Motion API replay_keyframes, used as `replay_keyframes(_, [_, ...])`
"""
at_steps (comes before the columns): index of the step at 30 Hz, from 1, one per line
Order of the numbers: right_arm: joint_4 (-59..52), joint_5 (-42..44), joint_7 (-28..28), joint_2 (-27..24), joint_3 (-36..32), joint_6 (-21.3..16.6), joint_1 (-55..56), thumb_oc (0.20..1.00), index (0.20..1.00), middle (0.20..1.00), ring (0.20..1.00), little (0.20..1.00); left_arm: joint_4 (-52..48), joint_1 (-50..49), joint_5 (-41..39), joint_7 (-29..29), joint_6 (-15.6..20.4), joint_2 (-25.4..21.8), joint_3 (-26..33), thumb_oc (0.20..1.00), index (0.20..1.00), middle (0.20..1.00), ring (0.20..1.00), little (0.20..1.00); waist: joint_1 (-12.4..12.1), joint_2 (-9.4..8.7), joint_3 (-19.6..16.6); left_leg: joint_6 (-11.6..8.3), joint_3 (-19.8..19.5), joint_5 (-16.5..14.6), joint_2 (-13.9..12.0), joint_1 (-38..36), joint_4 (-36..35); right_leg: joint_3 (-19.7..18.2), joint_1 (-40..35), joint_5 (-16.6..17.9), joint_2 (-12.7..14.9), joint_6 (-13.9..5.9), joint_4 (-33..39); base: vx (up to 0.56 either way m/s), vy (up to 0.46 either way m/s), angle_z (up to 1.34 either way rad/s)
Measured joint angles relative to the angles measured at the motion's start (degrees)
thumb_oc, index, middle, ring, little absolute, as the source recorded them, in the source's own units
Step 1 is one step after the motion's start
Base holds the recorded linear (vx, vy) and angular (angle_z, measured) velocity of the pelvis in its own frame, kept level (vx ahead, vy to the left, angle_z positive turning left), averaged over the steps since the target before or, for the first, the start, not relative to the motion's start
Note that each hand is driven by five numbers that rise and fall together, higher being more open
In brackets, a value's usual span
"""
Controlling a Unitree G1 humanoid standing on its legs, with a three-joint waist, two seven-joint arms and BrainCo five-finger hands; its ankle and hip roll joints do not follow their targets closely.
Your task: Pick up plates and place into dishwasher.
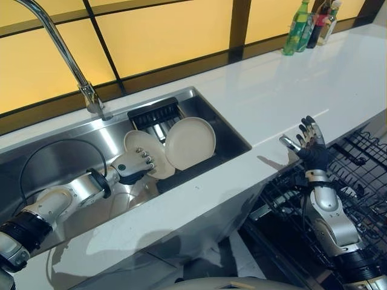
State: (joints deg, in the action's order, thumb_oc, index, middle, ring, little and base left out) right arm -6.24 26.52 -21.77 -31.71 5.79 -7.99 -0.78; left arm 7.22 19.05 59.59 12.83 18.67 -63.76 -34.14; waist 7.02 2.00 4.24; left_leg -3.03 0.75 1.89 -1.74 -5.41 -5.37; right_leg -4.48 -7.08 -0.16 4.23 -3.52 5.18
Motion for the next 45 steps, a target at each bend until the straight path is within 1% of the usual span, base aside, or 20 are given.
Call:
replay_keyframes(1, [0.00,0.02,0.01,-0.15,0.00,0.00,0.00,1.000,1.000,1.000,1.000,1.000,-0.12,0.71,0.26,-0.49,-0.02,0.00,-0.24,0.266,0.266,0.266,0.266,0.266,0.00,0.00,0.00,0.00,-0.01,0.00,0.00,-0.01,0.00,0.10,-0.03,0.01,0.00,0.00,0.00,0.04,0.004,0.00])
replay_keyframes(3, [0.00,0.04,0.01,-0.32,0.00,0.00,-0.01,1.000,1.000,1.000,1.000,1.000,-0.07,1.98,0.37,-1.91,-0.68,0.00,-0.59,0.200,0.200,0.200,0.200,0.200,0.06,0.03,0.02,0.00,-0.02,0.00,-0.01,-0.05,0.00,0.28,-0.08,0.03,-0.01,0.00,0.00,0.04,0.006,0.00])
replay_keyframes(6, [0.00,0.08,-0.02,-0.47,0.00,0.45,-0.01,1.000,1.000,1.000,1.000,1.000,0.14,2.19,0.47,-3.43,-1.77,0.00,-0.53,0.200,0.200,0.200,0.200,0.200,0.03,0.19,0.12,-0.02,-0.07,-0.02,0.01,-0.18,0.00,0.33,-0.25,0.03,0.00,0.00,0.00,0.04,-0.002,0.01])
replay_keyframes(10, [0.00,0.19,-0.02,-0.48,0.01,0.84,-0.01,1.000,1.000,1.000,1.000,1.000,0.34,2.31,1.67,-4.80,-1.76,-0.01,-0.50,0.200,0.200,0.200,0.200,0.200,-0.09,0.24,0.15,-0.02,-0.23,-0.02,0.01,-0.20,0.00,0.45,-0.34,0.03,0.00,0.00,0.01,0.00,0.000,0.00])
replay_keyframes(21, [-0.03,1.32,-0.44,-0.95,0.01,1.34,-0.01,1.000,1.000,1.000,1.000,1.000,0.48,4.04,2.14,-7.53,1.11,-0.53,-0.46,0.200,0.200,0.200,0.200,0.200,-0.14,0.33,0.21,-0.03,-0.75,-0.02,0.05,-0.05,0.00,0.95,-0.40,0.00,0.01,-0.01,0.01,0.00,0.000,0.00])
replay_keyframes(26, [-0.07,2.25,-0.64,-0.96,0.01,1.34,-0.03,1.000,1.000,1.000,1.000,1.000,0.53,5.33,2.09,-9.53,3.22,-1.21,-0.46,0.200,0.200,0.200,0.200,0.200,-0.10,0.47,0.30,-0.03,-0.80,-0.02,0.04,0.00,-0.01,1.04,-0.40,-0.01,0.01,-0.01,0.01,0.00,0.000,0.00])
replay_keyframes(31, [-0.07,2.36,-0.89,-0.98,0.01,1.34,-0.03,1.000,1.000,1.000,1.000,1.000,0.06,5.36,1.87,-10.00,3.86,-2.63,-0.46,0.200,0.200,0.200,0.200,0.200,-0.18,0.56,0.36,-0.04,-1.01,-0.01,0.05,0.07,-0.02,1.41,-0.46,-0.01,0.04,0.00,0.01,-0.03,0.004,0.02])
replay_keyframes(36, [-0.07,2.41,-0.90,-1.26,0.02,1.33,-0.04,1.000,1.000,1.000,1.000,1.000,-0.20,5.91,1.50,-11.31,4.39,-2.75,-0.36,0.200,0.200,0.200,0.200,0.200,-0.39,0.56,0.37,-0.04,-1.32,0.00,0.12,0.15,-0.03,2.00,-0.57,-0.02,0.11,0.00,0.01,-0.04,0.010,0.03])
replay_keyframes(42, [-0.07,2.45,-0.96,-2.59,0.28,1.32,-0.09,1.000,1.000,1.000,1.000,1.000,-0.87,7.32,1.27,-13.42,5.06,-3.12,-0.35,0.200,0.200,0.200,0.200,0.200,-1.60,0.54,0.37,-0.04,-1.72,0.00,0.13,0.28,-0.03,2.55,-0.64,-0.07,0.13,0.02,0.01,-0.04,0.003,0.04])
replay_keyframes(45, [-0.11,2.47,-0.96,-2.77,0.84,1.31,-0.16,1.000,1.000,1.000,1.000,1.000,-1.13,8.01,-0.97,-12.71,4.77,-5.17,-0.37,0.200,0.200,0.200,0.200,0.200,-1.70,0.49,0.37,-0.02,-2.55,0.03,0.18,0.66,-0.03,3.58,-0.70,-0.12,0.15,0.03,0.01,-0.05,0.013,0.13])
